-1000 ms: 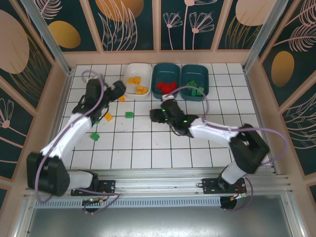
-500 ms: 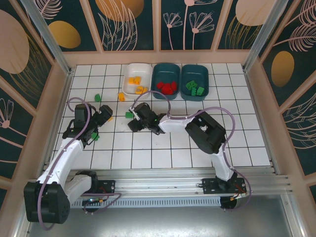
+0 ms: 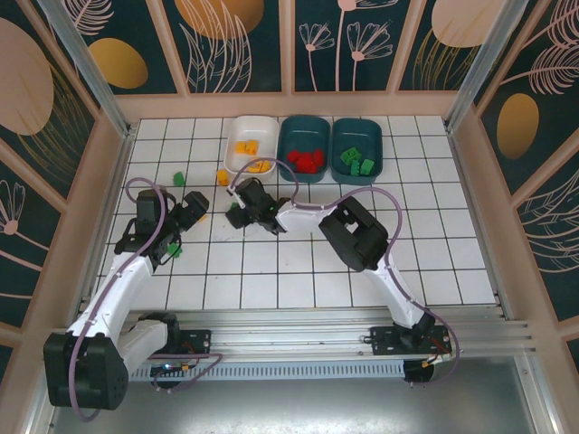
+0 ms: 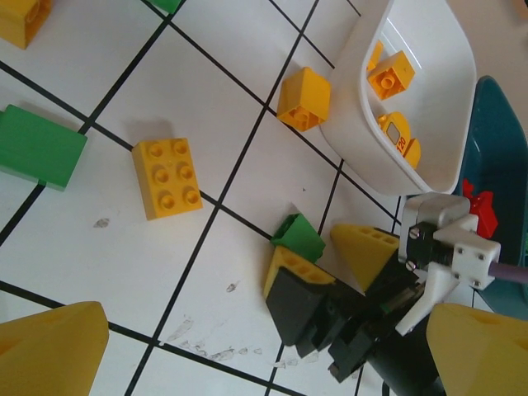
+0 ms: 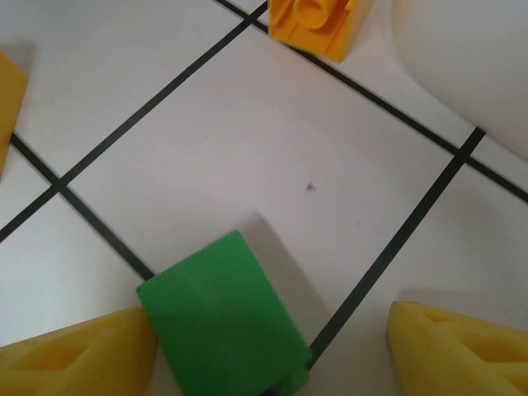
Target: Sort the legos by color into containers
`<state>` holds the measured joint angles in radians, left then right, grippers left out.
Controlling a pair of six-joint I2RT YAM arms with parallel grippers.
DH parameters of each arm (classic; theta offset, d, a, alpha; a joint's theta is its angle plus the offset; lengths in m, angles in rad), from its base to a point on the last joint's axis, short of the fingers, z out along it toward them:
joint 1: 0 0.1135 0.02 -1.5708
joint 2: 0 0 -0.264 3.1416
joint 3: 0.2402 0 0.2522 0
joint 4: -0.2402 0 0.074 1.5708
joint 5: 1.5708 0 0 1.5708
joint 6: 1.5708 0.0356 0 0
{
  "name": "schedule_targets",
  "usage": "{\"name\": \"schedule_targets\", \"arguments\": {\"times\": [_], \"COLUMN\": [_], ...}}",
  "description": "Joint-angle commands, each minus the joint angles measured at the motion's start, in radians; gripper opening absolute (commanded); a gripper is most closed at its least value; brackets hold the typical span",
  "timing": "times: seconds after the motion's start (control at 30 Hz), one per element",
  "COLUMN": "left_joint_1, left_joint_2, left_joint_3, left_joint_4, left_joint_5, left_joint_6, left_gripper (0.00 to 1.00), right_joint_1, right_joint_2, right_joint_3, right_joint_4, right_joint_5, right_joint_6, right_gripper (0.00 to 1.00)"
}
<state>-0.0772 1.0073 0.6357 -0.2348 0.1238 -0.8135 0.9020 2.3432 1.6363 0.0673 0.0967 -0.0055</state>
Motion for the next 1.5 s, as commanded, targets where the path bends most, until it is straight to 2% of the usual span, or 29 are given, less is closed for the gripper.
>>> {"name": "schedule_targets", "arguments": {"times": [0.0,0.17,0.5,0.67,0.87,1.0,1.13,1.27,1.33,1.47], "left_joint_1": [0.004,0.004,0.004,0.004,0.003,0.004,0.004,0.004,0.004,0.005], "left_joint_2": [-0.005,0.012,0.026,0.012,-0.03,-0.045,-0.044,-0.035,-0.029,-0.018], "left_joint_3": [0.03,0.042,0.047,0.058,0.054,0.036,0.021,-0.01,-0.024,-0.049], "left_joint_4": [0.021,0.029,0.038,0.015,-0.083,-0.105,-0.111,-0.08,-0.076,-0.089], "left_joint_5": [0.012,0.023,0.036,0.011,-0.125,-0.153,-0.174,-0.154,-0.164,-0.214], "left_joint_6": [0.008,0.008,0.007,0.001,-0.041,-0.06,-0.085,-0.095,-0.11,-0.136], "left_gripper": [0.99,0.98,0.99,0.98,0.99,0.99,0.99,0.98,0.99,0.98], "right_joint_1": [-0.033,-0.061,-0.046,-0.043,-0.075,-0.178,-0.347,-0.566,-0.655,-0.738], "right_joint_2": [0.042,0.061,-0.067,-0.173,-0.325,-0.459,-0.572,-0.563,-0.528,-0.455], "right_joint_3": [0.028,0.063,-0.071,-0.112,-0.159,-0.251,-0.357,-0.383,-0.365,-0.292], "right_joint_4": [-0.041,-0.054,0.005,0.037,0.04,0.032,0.009,-0.055,-0.083,-0.145], "right_joint_5": [0.014,-0.045,-0.076,-0.05,-0.064,-0.077,-0.077,-0.077,-0.132,-0.164], "right_joint_6": [-0.012,0.005,0.099,0.128,0.149,0.176,0.183,0.227,0.246,0.23], "right_gripper": [0.73,0.66,0.34,0.28,0.27,0.27,0.27,0.28,0.28,0.29]}}
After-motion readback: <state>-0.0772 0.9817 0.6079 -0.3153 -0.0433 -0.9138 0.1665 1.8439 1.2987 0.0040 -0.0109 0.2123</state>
